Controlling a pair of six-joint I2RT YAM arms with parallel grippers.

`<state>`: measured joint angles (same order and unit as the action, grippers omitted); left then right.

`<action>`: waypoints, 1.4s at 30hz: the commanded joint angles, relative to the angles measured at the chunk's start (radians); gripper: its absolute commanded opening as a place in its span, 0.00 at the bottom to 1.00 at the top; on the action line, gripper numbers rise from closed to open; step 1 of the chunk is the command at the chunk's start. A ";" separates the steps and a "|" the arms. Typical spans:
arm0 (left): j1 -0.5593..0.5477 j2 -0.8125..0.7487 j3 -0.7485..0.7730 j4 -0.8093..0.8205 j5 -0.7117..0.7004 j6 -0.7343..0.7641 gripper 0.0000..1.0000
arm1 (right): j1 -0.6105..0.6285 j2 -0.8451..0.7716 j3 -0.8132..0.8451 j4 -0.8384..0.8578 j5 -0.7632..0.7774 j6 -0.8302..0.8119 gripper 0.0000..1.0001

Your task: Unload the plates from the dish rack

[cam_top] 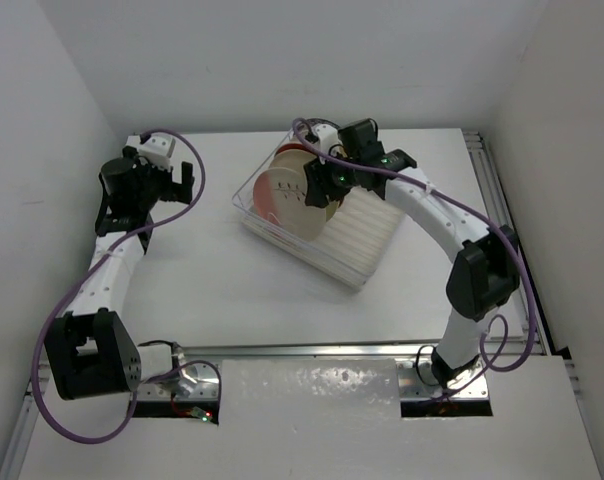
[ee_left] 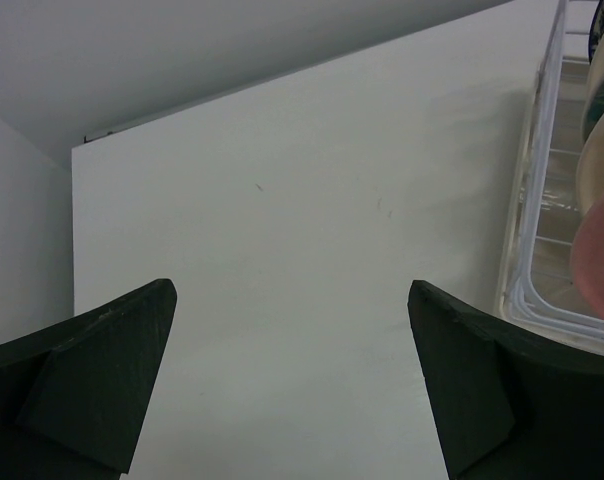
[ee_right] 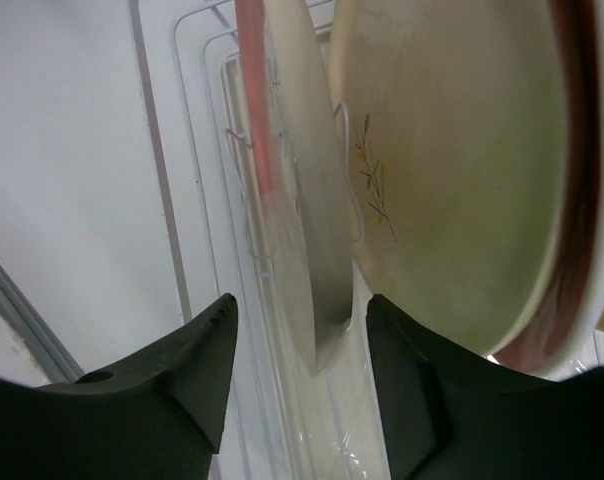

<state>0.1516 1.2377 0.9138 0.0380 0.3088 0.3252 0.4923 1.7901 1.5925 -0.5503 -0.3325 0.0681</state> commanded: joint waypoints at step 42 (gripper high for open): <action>-0.007 -0.021 -0.036 0.031 -0.053 0.057 1.00 | -0.199 -0.075 0.231 0.610 -0.056 0.672 0.00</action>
<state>0.1513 1.2377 0.8875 0.0254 0.2501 0.3843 0.3992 1.7771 1.7763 -0.2981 -0.3660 0.4637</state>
